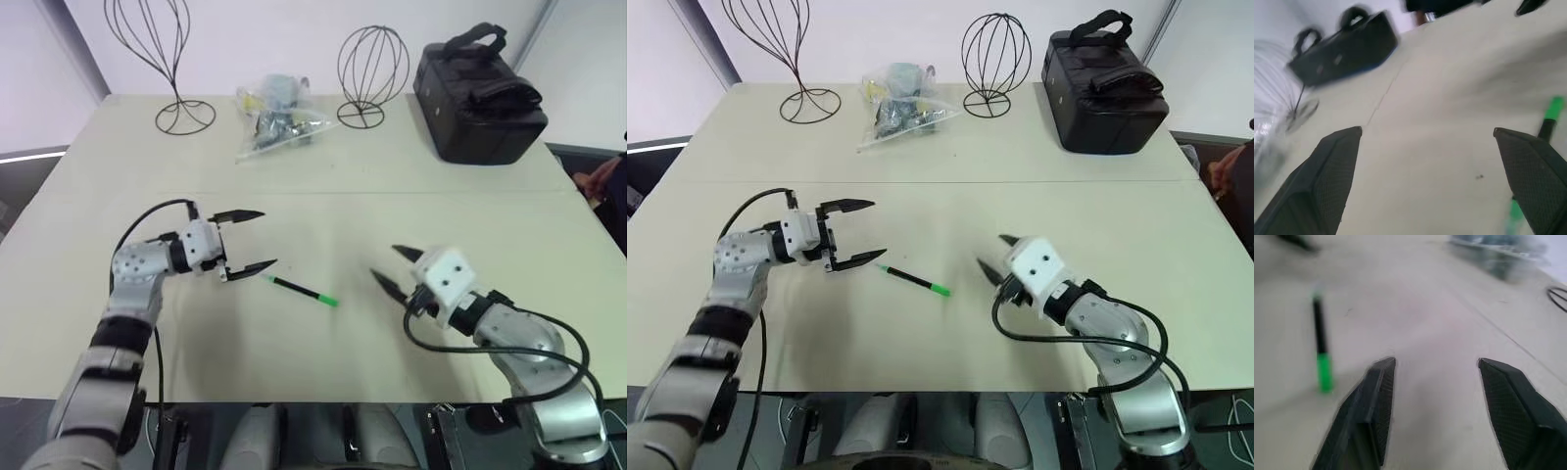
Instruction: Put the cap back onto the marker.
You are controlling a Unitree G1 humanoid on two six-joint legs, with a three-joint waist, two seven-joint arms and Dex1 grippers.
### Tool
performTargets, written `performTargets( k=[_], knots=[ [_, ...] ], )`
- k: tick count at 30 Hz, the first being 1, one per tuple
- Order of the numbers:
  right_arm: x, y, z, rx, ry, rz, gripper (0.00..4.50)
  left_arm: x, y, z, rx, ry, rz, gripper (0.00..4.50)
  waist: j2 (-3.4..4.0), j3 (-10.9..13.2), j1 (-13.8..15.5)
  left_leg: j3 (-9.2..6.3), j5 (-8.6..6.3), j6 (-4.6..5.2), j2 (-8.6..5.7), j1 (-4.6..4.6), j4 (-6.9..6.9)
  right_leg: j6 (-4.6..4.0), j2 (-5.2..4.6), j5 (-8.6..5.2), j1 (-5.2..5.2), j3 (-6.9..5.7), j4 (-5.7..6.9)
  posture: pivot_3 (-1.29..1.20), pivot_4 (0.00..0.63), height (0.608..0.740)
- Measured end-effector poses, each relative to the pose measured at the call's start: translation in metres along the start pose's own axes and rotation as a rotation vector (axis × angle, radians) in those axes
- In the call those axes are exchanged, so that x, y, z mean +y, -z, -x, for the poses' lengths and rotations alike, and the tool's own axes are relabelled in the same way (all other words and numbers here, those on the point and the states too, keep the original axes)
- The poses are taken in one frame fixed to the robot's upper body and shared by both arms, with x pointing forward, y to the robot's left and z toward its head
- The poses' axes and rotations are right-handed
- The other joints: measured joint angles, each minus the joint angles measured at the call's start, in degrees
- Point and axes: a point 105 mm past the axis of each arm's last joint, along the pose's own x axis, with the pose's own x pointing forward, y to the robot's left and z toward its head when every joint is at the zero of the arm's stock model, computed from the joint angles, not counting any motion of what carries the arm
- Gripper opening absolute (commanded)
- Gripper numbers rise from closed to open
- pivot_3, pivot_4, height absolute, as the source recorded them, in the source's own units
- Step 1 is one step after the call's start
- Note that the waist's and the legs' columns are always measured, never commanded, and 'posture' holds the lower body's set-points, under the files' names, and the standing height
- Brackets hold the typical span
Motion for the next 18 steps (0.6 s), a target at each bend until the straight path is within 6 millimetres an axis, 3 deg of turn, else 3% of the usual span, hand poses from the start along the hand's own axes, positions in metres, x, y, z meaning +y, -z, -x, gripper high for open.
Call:
performTargets(
  k=[3, 6, 11, 18],
  knots=[
    [-0.009, -0.001, 0.007, -0.003, 0.161, -0.073, 2.68, -0.014, 0.011, 0.015, 0.074, -0.156, 0.184, 4.5, 0.0, 0.0, 0.31, -0.01, 0.0, 0.0, 0.0, -0.01, 0.0, 0.0, -0.05, 0.0, 0.0, 0.01, 0.0, 0.0, 0.15, 0.74],
    [-0.008, 0.006, 0.023, 0.03, 0.305, -0.105, 2.68, -0.02, 0.007, 0.032, 0.116, -0.417, 0.289, 4.5, 0.05, -0.03, 0.74, -0.02, -0.01, -0.01, -0.01, -0.01, -0.03, 0.0, -0.18, 0.0, 0.03, 0.03, -0.06, 0.0, 0.15, 0.74],
    [0.003, 0.023, 0.042, 0.102, 0.384, -0.088, 2.68, -0.016, 0.001, 0.051, 0.164, -0.711, 0.333, 4.5, 0.03, -0.04, 0.6, -0.02, 0.0, -0.03, -0.07, 0.18, -0.02, 0.0, -0.14, 0.0, 0.21, 0.0, -0.06, 0.0, 0.15, 0.74],
    [0.011, 0.026, 0.051, 0.097, 0.388, -0.07, 2.68, -0.025, 0.002, 0.063, 0.214, -0.763, 0.331, 4.5, 0.03, -0.05, 1.35, -0.17, 0.0, -0.03, -0.02, 0.27, -0.15, -0.09, -0.06, -0.06, 0.37, -0.21, -0.18, 0.0, 0.15, 0.74]
  ],
)
